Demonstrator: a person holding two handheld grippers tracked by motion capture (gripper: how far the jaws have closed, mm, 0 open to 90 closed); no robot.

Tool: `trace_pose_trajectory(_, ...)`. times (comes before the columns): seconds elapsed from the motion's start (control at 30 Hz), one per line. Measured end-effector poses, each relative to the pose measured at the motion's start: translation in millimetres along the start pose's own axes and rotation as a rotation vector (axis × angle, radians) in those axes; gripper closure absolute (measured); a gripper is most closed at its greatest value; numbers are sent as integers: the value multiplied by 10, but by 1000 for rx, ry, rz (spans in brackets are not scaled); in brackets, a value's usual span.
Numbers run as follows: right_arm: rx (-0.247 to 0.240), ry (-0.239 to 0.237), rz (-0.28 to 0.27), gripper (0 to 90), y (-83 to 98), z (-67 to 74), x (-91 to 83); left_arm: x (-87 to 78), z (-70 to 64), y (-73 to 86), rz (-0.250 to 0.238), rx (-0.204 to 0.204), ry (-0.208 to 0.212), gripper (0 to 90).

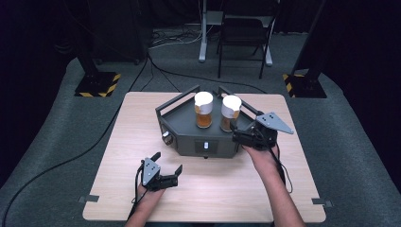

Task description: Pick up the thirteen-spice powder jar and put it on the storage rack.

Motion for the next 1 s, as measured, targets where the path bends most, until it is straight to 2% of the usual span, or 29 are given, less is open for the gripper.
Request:
trace_pose_trajectory(0.27, -13, 0, -4, 0, 144, -129, -164, 3, -2, 0, 4, 2, -2, 13)
trace_pose_trajectory(0.63, 18, 23, 24, 0, 345, -360, -249, 7, -4, -1, 9, 7, 1, 13)
trace_pose_trajectory(1.0, 4, 53, 46, 0, 536, -522, -336, 12, -8, -1, 14, 10, 0, 13)
Point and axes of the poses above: each handheld gripper's, and its own axes: x roughly forward along the jaws, y roughly out of its underside, z roughly to its left, the point moved 10 cm from there along x, roughly forward along the jaws, and after that the axes turned 10 degrees about y, right-handed, at the moved point
